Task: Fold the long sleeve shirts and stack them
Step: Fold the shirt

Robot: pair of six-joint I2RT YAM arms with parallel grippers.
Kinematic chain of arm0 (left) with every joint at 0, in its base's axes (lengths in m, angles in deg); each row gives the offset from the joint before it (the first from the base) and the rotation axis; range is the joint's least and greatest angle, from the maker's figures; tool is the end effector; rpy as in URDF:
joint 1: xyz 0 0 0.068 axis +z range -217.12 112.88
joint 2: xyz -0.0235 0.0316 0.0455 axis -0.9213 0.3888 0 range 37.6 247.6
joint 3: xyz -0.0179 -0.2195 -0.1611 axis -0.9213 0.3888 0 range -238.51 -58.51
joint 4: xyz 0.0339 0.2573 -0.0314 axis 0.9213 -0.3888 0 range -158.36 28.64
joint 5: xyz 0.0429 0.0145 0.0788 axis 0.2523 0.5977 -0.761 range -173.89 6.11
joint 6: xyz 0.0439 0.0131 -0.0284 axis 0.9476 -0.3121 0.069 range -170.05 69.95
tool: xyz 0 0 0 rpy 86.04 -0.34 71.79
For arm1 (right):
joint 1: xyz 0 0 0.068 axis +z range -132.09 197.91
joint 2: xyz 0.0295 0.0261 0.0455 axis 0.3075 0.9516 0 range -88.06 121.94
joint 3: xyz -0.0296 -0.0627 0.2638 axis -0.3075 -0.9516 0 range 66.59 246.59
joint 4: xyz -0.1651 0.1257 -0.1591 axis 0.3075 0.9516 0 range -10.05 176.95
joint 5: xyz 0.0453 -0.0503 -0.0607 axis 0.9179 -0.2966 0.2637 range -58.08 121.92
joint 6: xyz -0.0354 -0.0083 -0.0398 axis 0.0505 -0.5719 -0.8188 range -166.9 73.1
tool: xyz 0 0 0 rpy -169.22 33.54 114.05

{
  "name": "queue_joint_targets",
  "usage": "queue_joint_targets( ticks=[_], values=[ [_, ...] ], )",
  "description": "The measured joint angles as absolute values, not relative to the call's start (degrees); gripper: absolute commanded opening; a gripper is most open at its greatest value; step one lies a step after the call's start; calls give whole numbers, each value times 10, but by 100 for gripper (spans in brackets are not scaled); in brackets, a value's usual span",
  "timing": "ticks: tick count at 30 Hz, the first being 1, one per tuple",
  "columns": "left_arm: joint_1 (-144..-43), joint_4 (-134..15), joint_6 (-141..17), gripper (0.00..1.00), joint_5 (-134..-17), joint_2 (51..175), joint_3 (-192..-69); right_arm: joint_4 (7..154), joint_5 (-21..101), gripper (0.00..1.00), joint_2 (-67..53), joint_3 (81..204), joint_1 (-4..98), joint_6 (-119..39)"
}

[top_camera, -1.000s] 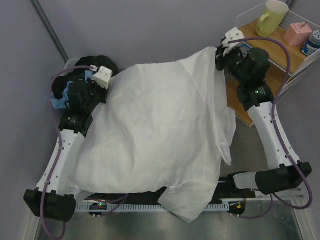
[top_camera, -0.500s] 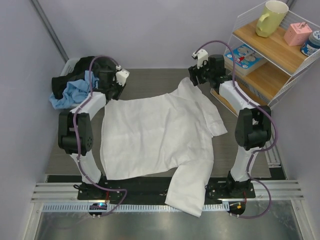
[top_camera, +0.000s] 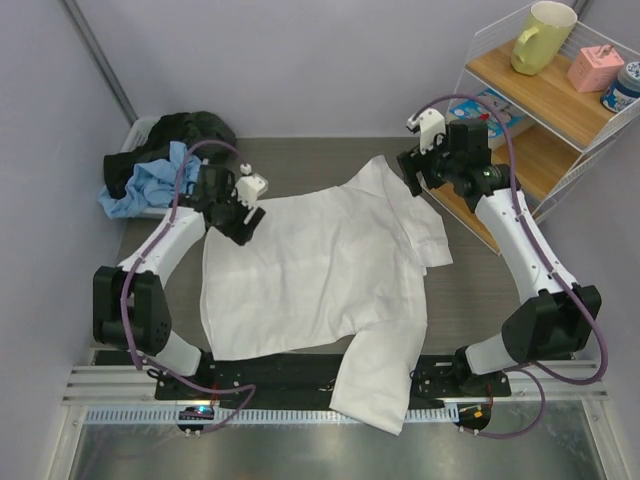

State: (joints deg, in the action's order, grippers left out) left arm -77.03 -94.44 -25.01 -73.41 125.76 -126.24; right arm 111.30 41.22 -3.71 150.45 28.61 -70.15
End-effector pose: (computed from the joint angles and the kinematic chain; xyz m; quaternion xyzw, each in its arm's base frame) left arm 0.3207 -0.0626 0.2605 0.3113 0.8935 -0.0450 0.3205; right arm 0.3254 0.0674 0.3765 -0.2920 0.8216 0.0175 0.4892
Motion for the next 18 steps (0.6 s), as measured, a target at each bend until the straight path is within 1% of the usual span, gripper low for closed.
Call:
queue_joint_targets(
  ticks=[2, 6, 10, 18],
  values=[
    [-781, -966, -244, 72, -732, 1262, -1225, 1132, 408, 86, -45, 1482, 286, -704],
    [-786, -999, -235, 71, -743, 1296, -1178, 1178, 391, 82, -20, 1423, 283, -708],
    [-784, -997, -222, 71, -772, 1331, -1174, 1200, 369, 81, 43, 1389, 274, -711],
    [-779, -996, -202, 70, -797, 1372, -1199, 1191, 342, 79, 145, 1372, 246, -714]
  ],
)
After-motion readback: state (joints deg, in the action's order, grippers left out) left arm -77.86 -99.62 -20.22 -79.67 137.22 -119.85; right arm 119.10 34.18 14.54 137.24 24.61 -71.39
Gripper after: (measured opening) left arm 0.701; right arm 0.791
